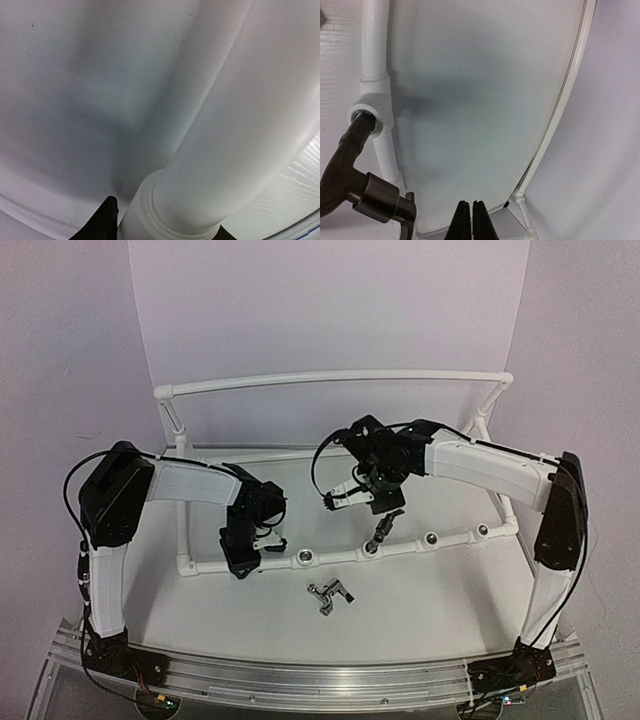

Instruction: Install the water faucets

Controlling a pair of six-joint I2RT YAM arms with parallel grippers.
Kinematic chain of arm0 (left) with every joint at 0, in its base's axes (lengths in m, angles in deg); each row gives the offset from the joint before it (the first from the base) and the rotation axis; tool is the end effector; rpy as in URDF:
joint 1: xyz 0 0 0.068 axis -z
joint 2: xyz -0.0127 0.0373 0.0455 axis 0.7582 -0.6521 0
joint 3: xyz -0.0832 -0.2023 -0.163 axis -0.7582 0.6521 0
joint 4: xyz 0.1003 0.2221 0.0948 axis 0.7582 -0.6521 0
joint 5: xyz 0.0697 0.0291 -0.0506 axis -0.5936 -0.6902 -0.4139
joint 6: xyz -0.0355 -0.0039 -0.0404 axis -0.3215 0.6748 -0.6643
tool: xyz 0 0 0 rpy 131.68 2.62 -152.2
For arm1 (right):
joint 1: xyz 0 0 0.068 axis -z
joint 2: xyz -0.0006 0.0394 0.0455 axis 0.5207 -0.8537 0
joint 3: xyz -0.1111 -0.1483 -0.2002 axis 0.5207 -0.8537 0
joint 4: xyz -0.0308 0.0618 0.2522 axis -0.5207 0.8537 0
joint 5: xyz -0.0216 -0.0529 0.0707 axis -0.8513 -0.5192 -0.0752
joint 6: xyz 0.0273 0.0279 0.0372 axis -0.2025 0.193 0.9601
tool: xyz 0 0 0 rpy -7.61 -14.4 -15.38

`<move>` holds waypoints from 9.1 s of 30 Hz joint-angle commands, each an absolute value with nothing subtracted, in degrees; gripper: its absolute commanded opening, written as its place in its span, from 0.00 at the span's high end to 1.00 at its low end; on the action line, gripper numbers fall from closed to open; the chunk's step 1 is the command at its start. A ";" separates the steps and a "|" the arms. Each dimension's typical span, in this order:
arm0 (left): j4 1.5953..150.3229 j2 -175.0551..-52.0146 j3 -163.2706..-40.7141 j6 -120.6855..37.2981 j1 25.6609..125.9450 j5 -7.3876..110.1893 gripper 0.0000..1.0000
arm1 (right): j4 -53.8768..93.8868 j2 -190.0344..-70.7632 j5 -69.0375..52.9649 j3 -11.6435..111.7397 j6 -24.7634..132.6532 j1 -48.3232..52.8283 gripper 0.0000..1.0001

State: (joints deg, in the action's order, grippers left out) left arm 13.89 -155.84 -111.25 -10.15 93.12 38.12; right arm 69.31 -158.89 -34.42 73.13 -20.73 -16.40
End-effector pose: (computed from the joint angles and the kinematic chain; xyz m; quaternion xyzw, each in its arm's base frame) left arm 0.2648 -0.2497 0.1418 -0.5291 -0.8457 -0.0540 0.0442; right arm 0.2859 0.2982 0.2811 -0.7862 0.5432 -0.1985 0.2178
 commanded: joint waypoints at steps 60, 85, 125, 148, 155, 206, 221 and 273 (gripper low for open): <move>21.11 -159.27 -112.70 -23.22 91.76 48.34 0.86 | 63.10 -135.93 -22.93 44.54 -14.11 -11.56 1.00; 21.14 -158.73 -112.49 -23.40 91.77 48.41 0.86 | 64.11 -136.79 -14.18 46.13 -8.67 -23.13 1.00; 21.27 -157.91 -112.24 -23.56 91.85 48.94 0.86 | 50.43 -128.18 -15.58 28.34 -44.30 -16.39 0.75; 21.90 -157.97 -111.82 -23.38 91.85 49.18 0.86 | 49.42 -133.23 -11.95 31.72 -33.83 -20.65 0.83; 22.25 -157.54 -111.47 -23.37 91.79 49.18 0.86 | 47.99 -138.05 -12.53 37.18 -29.64 -20.94 0.83; 22.74 -157.58 -111.26 -23.21 91.74 49.35 0.86 | 40.12 -147.83 -37.43 46.69 -25.90 -17.30 0.90; 21.83 -158.64 -113.05 -22.95 91.57 49.38 0.86 | 55.32 -142.80 -29.46 45.42 -24.97 -15.37 0.85; 21.71 -159.22 -113.64 -23.11 91.58 49.52 0.86 | 73.52 -143.06 -10.45 49.34 -28.30 -9.06 0.88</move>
State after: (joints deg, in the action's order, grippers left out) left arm 14.43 -155.95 -111.61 -10.54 93.23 39.09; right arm 74.46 -145.63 -13.20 52.38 -31.54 -8.17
